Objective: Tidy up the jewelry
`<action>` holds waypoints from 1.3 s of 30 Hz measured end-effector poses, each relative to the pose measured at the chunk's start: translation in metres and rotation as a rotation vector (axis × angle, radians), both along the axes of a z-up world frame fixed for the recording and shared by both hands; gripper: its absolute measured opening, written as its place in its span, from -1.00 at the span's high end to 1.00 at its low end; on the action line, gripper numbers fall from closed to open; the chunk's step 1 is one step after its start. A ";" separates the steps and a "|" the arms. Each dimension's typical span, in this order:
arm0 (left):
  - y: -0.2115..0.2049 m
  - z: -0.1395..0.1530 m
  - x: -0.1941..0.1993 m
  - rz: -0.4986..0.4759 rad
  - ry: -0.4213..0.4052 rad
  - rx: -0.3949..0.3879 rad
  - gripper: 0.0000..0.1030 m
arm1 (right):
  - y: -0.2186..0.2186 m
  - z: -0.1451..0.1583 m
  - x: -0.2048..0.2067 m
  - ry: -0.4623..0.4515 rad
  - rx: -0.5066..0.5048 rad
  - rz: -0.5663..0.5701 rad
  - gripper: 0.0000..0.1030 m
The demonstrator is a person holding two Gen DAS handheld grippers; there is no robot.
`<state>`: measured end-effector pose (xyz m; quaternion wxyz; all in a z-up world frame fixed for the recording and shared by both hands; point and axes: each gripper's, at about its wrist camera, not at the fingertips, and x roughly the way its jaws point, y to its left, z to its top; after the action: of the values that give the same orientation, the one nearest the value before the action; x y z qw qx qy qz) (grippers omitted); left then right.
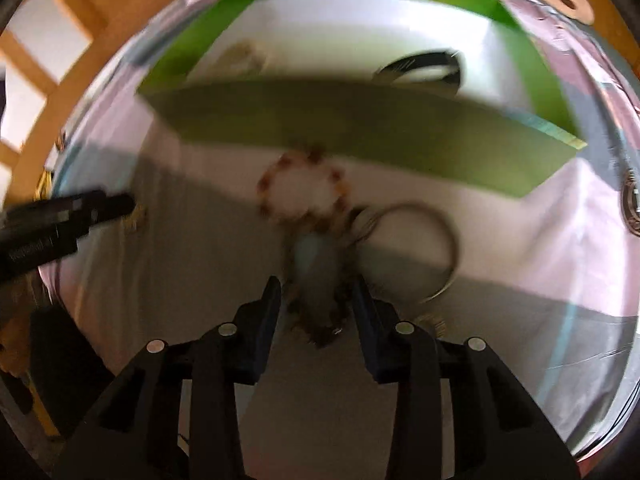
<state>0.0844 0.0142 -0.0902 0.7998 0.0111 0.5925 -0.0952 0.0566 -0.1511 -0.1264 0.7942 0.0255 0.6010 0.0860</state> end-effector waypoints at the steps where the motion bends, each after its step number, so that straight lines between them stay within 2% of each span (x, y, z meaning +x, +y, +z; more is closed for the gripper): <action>1: -0.006 0.000 -0.001 -0.014 0.000 0.004 -0.03 | 0.004 -0.005 -0.003 0.011 -0.003 0.012 0.25; 3: -0.021 0.001 0.002 -0.044 -0.004 0.010 -0.03 | 0.011 -0.006 -0.011 -0.020 -0.042 0.037 0.27; 4: -0.028 0.001 0.004 -0.057 -0.008 0.010 -0.03 | 0.013 -0.005 -0.013 -0.017 -0.048 0.049 0.45; 5: -0.037 0.002 0.006 -0.071 -0.013 0.008 -0.03 | 0.013 -0.005 -0.016 -0.007 -0.037 0.052 0.55; 9: -0.070 0.005 0.016 -0.102 -0.036 0.005 -0.02 | 0.001 -0.005 -0.029 0.018 0.035 0.022 0.57; 11: -0.088 -0.001 0.023 -0.117 -0.041 0.029 0.06 | -0.007 -0.005 -0.036 0.021 0.053 0.005 0.57; 13: -0.103 -0.014 0.029 -0.139 -0.024 0.065 0.23 | -0.011 -0.005 -0.041 0.023 0.061 -0.001 0.57; 17: -0.110 -0.024 0.032 -0.134 -0.040 0.072 0.31 | -0.014 -0.004 -0.044 0.030 0.072 0.002 0.55; 19: -0.106 -0.026 0.028 -0.135 -0.036 0.105 0.89 | -0.015 -0.004 -0.044 0.031 0.079 -0.008 0.55; 22: -0.095 -0.028 0.017 -0.138 -0.023 0.084 0.98 | -0.015 -0.002 -0.043 0.021 0.073 -0.015 0.55; 25: -0.080 -0.026 -0.003 -0.125 -0.005 0.076 0.98 | -0.027 0.006 -0.049 -0.002 0.081 -0.046 0.55; 29: -0.067 -0.019 -0.034 -0.156 0.018 0.059 0.98 | -0.048 0.021 -0.045 -0.036 0.092 -0.099 0.55; 31: -0.062 -0.010 -0.038 -0.147 0.003 0.023 0.97 | -0.055 0.023 -0.045 -0.038 0.093 -0.116 0.55; 33: -0.063 0.001 -0.028 -0.124 -0.035 0.026 0.97 | -0.054 0.019 -0.044 -0.020 0.077 -0.127 0.55; 37: -0.075 0.003 0.000 -0.095 -0.054 0.021 0.70 | -0.051 0.011 -0.054 0.003 0.049 -0.131 0.52; 39: -0.086 -0.001 0.011 -0.105 -0.064 0.044 0.53 | -0.048 0.009 -0.052 0.000 0.011 -0.130 0.35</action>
<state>0.0957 -0.0714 -0.0911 0.8117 0.0628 0.5673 -0.1238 0.0047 -0.1992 -0.1177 0.7981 0.0688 0.5975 0.0375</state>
